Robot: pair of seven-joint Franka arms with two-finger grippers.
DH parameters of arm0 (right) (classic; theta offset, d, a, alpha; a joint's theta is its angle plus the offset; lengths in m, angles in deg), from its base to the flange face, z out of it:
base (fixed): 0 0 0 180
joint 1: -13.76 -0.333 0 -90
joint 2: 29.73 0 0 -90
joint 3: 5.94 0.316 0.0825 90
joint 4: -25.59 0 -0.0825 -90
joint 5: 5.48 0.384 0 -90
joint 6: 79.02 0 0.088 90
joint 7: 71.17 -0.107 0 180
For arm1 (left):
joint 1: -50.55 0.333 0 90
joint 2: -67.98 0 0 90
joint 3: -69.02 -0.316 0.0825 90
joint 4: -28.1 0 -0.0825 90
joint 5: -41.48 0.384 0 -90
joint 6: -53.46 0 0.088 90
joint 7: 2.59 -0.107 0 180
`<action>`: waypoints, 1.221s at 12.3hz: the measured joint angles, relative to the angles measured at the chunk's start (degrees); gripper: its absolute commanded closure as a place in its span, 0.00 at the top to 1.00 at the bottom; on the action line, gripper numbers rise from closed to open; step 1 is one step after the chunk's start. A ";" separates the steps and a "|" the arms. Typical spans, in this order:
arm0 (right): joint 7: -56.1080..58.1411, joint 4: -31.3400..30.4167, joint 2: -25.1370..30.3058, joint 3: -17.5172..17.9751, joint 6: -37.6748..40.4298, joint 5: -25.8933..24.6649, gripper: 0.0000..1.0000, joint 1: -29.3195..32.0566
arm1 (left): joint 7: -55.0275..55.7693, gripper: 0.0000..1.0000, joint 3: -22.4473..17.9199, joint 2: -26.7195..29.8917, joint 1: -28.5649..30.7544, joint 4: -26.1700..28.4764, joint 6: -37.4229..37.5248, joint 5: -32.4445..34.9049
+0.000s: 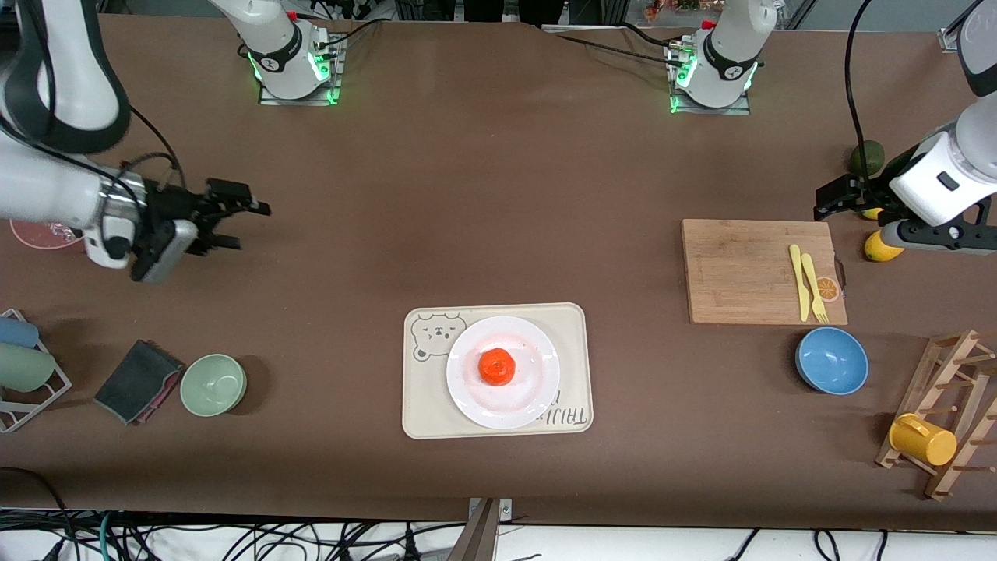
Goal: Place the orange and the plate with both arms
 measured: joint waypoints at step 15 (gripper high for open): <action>-38.32 11.63 7.31 5.30 10.17 -30.77 1.00 -0.29 | 12.36 1.00 1.99 -21.44 -12.12 -13.34 -12.91 -11.80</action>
